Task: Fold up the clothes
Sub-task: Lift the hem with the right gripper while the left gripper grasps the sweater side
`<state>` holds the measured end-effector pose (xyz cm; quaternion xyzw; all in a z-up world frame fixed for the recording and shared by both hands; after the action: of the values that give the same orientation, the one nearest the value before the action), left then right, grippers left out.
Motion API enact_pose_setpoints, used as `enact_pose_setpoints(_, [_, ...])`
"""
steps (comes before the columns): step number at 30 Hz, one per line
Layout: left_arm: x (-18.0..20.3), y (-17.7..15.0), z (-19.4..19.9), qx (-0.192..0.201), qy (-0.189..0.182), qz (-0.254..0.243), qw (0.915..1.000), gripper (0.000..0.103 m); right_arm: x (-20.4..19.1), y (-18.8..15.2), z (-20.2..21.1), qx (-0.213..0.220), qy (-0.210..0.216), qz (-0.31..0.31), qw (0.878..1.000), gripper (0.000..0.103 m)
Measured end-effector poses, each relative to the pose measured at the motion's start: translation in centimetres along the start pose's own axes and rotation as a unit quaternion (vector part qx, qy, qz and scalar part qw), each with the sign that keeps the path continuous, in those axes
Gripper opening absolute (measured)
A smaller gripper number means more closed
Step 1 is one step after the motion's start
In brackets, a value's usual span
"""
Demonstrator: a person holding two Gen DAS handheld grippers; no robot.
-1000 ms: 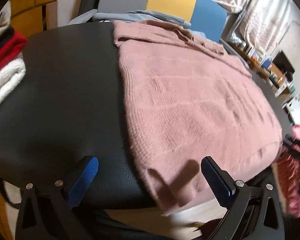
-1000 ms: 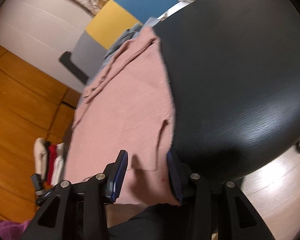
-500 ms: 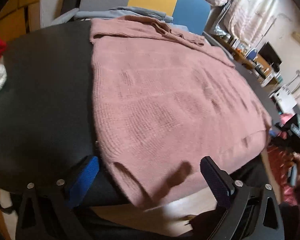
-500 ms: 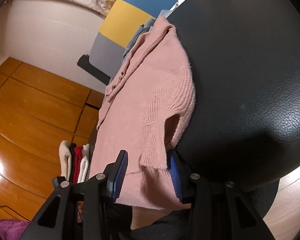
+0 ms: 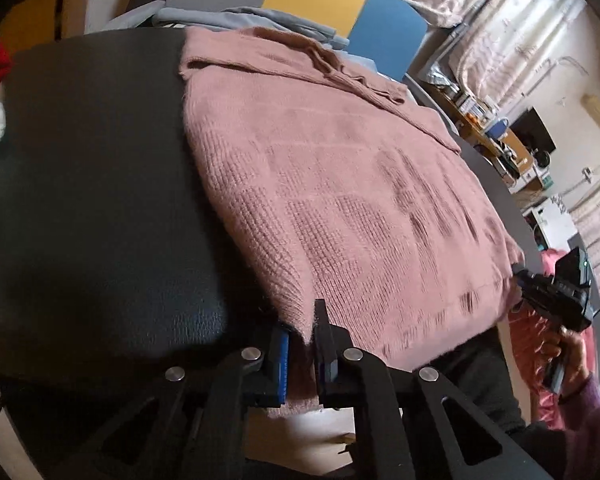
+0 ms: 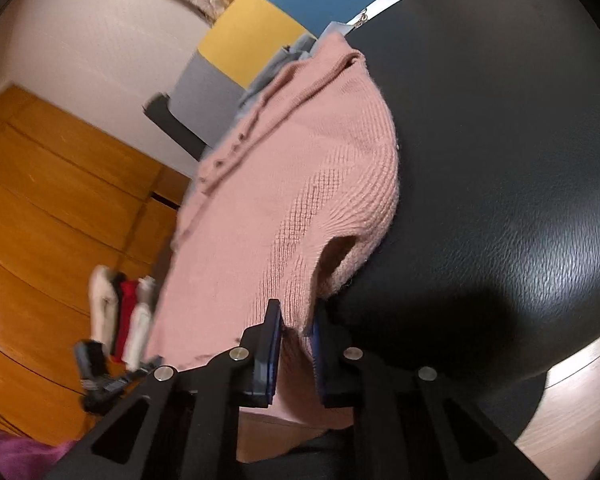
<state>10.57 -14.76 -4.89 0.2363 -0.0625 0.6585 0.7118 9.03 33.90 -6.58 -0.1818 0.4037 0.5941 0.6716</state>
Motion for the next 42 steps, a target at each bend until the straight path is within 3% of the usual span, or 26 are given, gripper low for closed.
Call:
enact_pose_setpoints(3, [-0.2, -0.5, 1.2, 0.007, -0.016, -0.005, 0.9998, 0.009, 0.2, -0.6, 1.4, 0.013, 0.058, -0.005, 0.998, 0.012])
enact_pose_setpoints(8, [-0.2, -2.1, 4.6, 0.026, -0.037, -0.019, 0.9988, 0.009, -0.7, -2.1, 2.1, -0.009, 0.111, 0.011, 0.994, 0.012])
enact_pose_setpoints(14, [-0.1, -4.8, 9.2, 0.045, -0.053, -0.022, 0.9973, 0.009, -1.6, -4.9, 3.1, -0.015, 0.227, -0.019, 0.974, 0.012])
enact_pose_setpoints(18, [-0.4, -3.5, 10.9, 0.068, -0.067, -0.008, 0.9954, 0.009, -3.3, -2.7, 3.3, -0.003, 0.267, -0.010, 0.964, 0.012])
enact_pose_setpoints(23, [-0.6, 2.3, 11.6, 0.107, -0.074, -0.016, 0.9914, 0.009, -4.9, 3.6, 3.3, 0.017, 0.299, 0.007, 0.954, 0.012])
enact_pose_setpoints(28, [-2.4, 9.6, 10.6, 0.122, -0.096, 0.005, 0.9879, 0.010, -5.3, 11.0, 1.6, 0.037, 0.305, -0.005, 0.952, 0.012])
enact_pose_setpoints(34, [-7.6, 17.9, 5.1, 0.088, -0.119, 0.113, 0.9825, 0.010, -1.8, 18.9, -4.7, 0.019, 0.269, -0.104, 0.957, 0.012])
enact_pose_setpoints(39, [-11.1, 21.9, -0.7, 0.037, -0.088, 0.167, 0.9813, 0.010, 1.9, 22.0, -9.8, -0.008, 0.194, -0.172, 0.966, 0.015])
enact_pose_setpoints(41, [-11.7, 22.4, -2.2, 0.021, -0.103, 0.182, 0.9778, 0.010, 2.5, 22.3, -10.4, -0.013, 0.191, -0.188, 0.963, 0.017])
enact_pose_setpoints(42, [-11.8, 22.5, -2.5, 0.018, -0.113, 0.182, 0.9765, 0.010, 2.1, 22.4, -10.2, -0.019, 0.192, -0.182, 0.964, 0.025])
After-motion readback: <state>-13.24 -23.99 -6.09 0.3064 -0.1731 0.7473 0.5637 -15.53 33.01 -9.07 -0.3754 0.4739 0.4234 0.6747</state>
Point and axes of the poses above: each gripper's, at about its wrist camera, not at the fingertips, and z roughly against the way its jaws point, x to its right, y to its top, the point moved 1 cm from there along -z, roughly the way its jaws point, and after that the axes turned 15 degrees about -x, right-handed, at the moved point
